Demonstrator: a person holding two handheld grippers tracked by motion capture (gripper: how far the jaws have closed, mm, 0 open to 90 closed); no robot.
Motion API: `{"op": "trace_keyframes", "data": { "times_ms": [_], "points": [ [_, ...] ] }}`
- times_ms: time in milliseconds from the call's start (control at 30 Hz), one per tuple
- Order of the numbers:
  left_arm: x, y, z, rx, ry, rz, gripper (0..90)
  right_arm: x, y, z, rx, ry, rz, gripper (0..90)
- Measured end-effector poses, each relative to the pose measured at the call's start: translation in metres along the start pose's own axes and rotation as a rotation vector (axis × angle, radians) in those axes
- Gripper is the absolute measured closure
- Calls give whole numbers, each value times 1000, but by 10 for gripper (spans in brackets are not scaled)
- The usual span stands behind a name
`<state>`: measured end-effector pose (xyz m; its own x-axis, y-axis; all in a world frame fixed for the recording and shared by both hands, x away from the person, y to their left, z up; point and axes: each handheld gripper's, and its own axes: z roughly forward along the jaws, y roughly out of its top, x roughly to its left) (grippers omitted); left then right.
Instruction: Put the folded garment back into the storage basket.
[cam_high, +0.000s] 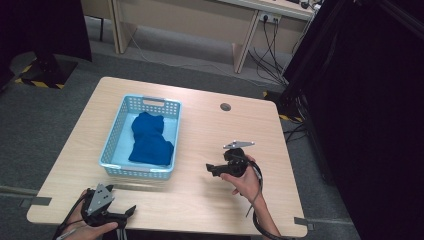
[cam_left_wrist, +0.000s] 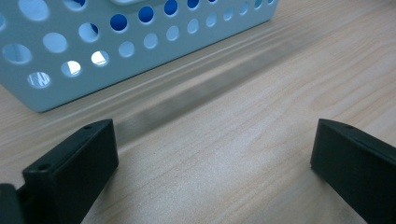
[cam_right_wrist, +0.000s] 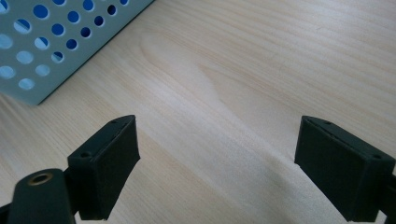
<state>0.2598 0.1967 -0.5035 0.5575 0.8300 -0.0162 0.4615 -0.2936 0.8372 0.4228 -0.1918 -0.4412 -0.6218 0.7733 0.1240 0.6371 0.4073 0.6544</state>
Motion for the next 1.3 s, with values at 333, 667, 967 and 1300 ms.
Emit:
{"op": "trace_keyframes", "data": {
  "times_ms": [333, 667, 967, 1300],
  "points": [
    [0, 0, 0, 1, 0, 0, 0, 1, -6, 1, 10, -1, -3, 141],
    [0, 0, 0, -1, 0, 0, 0, -3, -14, -3, 17, -10, 6, 141],
    [0, 0, 0, -1, 1, 0, 0, -5, -22, -3, 27, -12, 12, 141],
    [0, 0, 0, -1, 1, -1, 0, -6, -27, -7, 31, -16, 15, 141]
  ]
}}
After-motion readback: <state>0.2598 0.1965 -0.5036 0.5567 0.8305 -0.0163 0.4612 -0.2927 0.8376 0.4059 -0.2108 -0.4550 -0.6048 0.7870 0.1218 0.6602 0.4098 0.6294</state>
